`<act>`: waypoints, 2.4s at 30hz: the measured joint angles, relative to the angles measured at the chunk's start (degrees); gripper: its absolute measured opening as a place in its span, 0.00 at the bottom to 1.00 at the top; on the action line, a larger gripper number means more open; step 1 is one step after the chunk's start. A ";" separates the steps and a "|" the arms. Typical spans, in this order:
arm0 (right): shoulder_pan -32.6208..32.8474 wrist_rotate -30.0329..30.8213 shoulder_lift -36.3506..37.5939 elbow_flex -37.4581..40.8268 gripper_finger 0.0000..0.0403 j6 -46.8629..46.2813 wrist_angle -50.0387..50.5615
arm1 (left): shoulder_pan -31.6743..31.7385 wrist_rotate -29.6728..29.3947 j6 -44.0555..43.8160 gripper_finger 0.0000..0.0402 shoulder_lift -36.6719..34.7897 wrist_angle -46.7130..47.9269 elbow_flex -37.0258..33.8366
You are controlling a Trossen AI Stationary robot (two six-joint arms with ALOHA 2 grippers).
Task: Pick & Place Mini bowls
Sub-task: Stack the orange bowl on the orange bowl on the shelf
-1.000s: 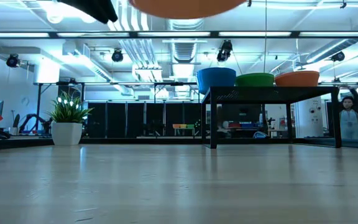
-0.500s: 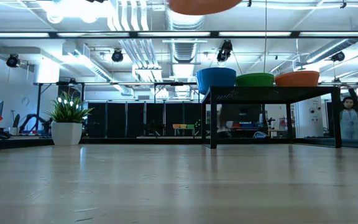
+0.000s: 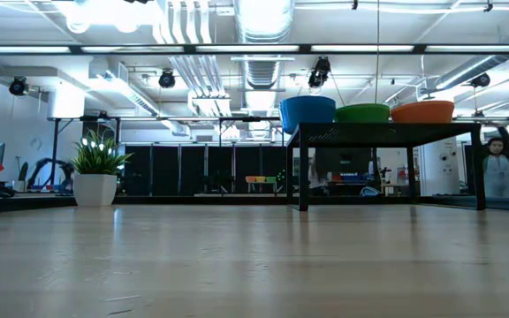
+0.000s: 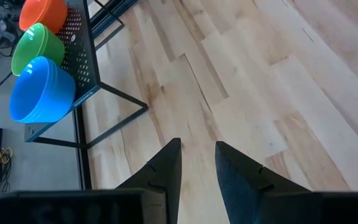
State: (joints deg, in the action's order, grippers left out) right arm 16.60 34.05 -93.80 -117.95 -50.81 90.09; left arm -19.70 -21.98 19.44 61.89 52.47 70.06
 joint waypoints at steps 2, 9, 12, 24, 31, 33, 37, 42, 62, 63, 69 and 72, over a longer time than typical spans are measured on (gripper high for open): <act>-0.55 1.19 2.42 1.61 0.02 0.28 -0.19 | 0.00 0.00 -0.12 0.24 0.00 -0.02 0.00; -3.48 4.69 10.52 9.01 0.02 -2.41 -0.02 | 0.00 -0.13 -0.57 0.24 0.11 -0.37 0.00; -5.73 5.17 13.52 12.87 0.02 -4.44 -0.08 | 0.00 -0.13 -0.56 0.24 0.11 -0.35 0.00; -19.45 5.17 23.17 23.58 0.02 -6.20 -0.07 | 0.00 -0.15 -0.26 0.24 0.11 -0.37 0.00; -26.14 5.15 27.45 25.82 0.02 -3.99 -0.06 | 0.00 -0.15 -0.48 0.24 0.11 -1.03 0.00; -27.45 5.15 28.36 26.13 0.02 -4.09 -0.03 | 0.00 -0.15 -0.50 0.24 0.11 -1.03 0.00; -29.58 6.06 29.17 26.14 0.02 -4.94 -0.07 | 0.00 -0.15 -0.52 0.24 0.11 -1.03 0.00; -33.48 7.95 29.36 26.14 0.02 -5.82 -0.07 | 0.00 -0.81 -0.74 0.24 0.11 -1.99 0.00; -47.50 7.79 28.06 30.85 0.02 -1.52 -0.07 | 0.02 -5.79 -1.12 0.24 0.11 -4.91 0.00; -48.01 7.81 28.09 31.57 0.02 -1.69 -0.07 | 0.02 -5.79 -1.13 0.24 0.11 -4.92 0.00; -50.58 7.97 28.11 35.11 0.02 -1.98 -0.95 | 0.02 -5.77 -1.18 0.24 0.11 -4.89 0.00; -51.00 8.05 28.09 36.22 0.02 -1.72 -2.76 | 0.02 -5.79 -1.18 0.24 0.11 -4.89 0.00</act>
State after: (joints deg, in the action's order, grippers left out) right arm -34.40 42.10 -65.71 -81.74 -52.53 87.33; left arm -19.68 -27.77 18.26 62.00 47.57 70.06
